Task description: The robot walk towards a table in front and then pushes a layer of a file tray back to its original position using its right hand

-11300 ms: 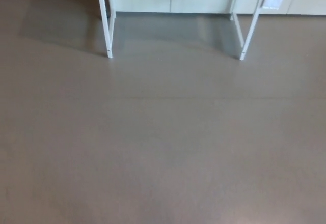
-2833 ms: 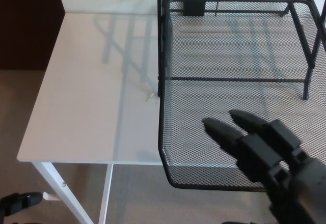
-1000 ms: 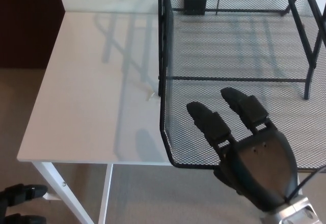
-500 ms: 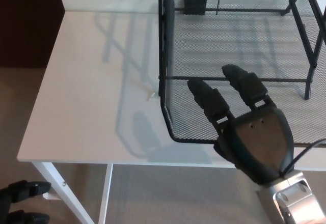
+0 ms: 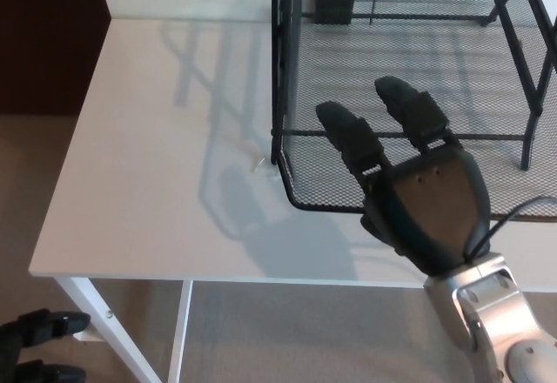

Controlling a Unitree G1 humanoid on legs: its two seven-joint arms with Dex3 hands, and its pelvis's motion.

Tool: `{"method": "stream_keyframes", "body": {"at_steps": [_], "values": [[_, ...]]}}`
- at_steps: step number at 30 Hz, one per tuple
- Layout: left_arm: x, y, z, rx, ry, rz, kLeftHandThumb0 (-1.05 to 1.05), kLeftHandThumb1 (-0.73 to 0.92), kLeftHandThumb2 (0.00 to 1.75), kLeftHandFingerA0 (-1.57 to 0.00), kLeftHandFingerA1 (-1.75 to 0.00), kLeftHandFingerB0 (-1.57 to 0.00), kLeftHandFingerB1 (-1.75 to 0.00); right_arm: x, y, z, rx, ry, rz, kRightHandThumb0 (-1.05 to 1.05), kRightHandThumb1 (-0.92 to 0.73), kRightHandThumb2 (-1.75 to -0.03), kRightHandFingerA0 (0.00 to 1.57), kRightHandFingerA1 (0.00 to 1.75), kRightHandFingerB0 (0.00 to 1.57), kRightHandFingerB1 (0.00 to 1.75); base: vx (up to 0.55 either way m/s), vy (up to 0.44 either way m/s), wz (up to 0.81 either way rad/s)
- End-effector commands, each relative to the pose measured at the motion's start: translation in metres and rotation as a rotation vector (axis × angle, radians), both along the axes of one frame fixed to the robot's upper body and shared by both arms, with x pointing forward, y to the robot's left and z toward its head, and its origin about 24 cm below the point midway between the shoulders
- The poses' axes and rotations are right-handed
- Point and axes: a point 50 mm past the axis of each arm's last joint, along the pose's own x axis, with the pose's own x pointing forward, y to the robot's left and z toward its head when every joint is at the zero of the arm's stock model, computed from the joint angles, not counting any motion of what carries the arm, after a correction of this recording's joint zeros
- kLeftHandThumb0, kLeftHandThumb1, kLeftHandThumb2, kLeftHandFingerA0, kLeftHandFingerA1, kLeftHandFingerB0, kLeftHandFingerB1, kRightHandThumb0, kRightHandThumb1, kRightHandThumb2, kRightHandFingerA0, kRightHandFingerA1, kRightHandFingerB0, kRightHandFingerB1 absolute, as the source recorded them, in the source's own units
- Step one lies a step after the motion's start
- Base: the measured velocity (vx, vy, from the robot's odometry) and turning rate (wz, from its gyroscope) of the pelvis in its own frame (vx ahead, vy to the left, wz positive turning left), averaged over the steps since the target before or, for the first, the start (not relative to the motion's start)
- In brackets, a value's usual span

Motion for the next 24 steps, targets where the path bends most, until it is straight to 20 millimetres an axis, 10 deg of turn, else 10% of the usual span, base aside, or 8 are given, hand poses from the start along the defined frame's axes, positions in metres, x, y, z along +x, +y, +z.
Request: {"method": "stream_keyframes", "body": {"at_steps": [1,12,13,14,15,20,21,24], "values": [[0.0,0.005,0.004,0.024,-0.001,-0.01,0.02,0.46,0.87,-0.48,-0.63,-0.25,-0.51,0.011,-0.003,-0.001,0.001,0.021,-0.044,-0.46,-0.3,-0.52,0.13,0.31,0.24,0.31,0.0,0.0,0.0],[-0.014,0.004,-0.004,-0.003,0.035,-0.018,0.02,0.46,0.87,-0.47,-0.63,-0.25,-0.52,0.019,-0.007,-0.014,-0.028,0.074,-0.088,-0.47,-0.31,-0.51,0.16,0.3,0.24,0.31,0.0,0.0,0.0],[-0.018,0.003,-0.004,0.008,0.037,-0.013,0.05,0.65,0.57,-0.56,-0.5,-0.38,-0.39,0.019,-0.007,-0.016,-0.037,0.077,-0.097,-0.49,-0.31,-0.51,0.17,0.3,0.24,0.31,0.0,0.0,0.0],[-0.018,0.003,-0.004,0.008,0.039,-0.009,0.04,0.46,0.88,-0.49,-0.63,-0.26,-0.52,0.021,-0.007,-0.016,-0.039,0.081,-0.1,-0.5,-0.31,-0.51,0.17,0.29,0.24,0.31,0.0,0.0,0.0],[-0.019,0.002,-0.003,0.008,0.04,-0.009,0.04,0.47,0.88,-0.48,-0.63,-0.25,-0.51,0.021,-0.007,-0.016,-0.039,0.084,-0.103,-0.23,-0.05,-0.72,0.08,0.52,0.08,0.5,0.0,0.0,0.0],[-0.018,0.001,-0.003,0.01,0.042,-0.011,0.04,0.47,0.88,-0.47,-0.62,-0.25,-0.51,0.029,-0.01,-0.013,-0.019,0.084,-0.103,-0.22,-0.03,-0.7,0.06,0.52,0.06,0.5,0.0,0.0,0.0],[-0.018,0.001,-0.003,0.013,0.044,-0.01,0.06,0.65,0.57,-0.54,-0.48,-0.37,-0.39,0.03,-0.01,-0.012,-0.012,0.083,-0.1,-0.21,-0.02,-0.7,0.07,0.52,0.07,0.5,0.0,0.0,0.0],[-0.018,0.0,-0.003,0.007,0.041,-0.019,0.07,0.68,0.59,-0.54,-0.49,-0.36,-0.39,0.027,-0.011,-0.009,-0.007,0.074,-0.089,-0.22,-0.03,-0.7,0.07,0.52,0.07,0.5,0.0,0.0,0.0]]}}
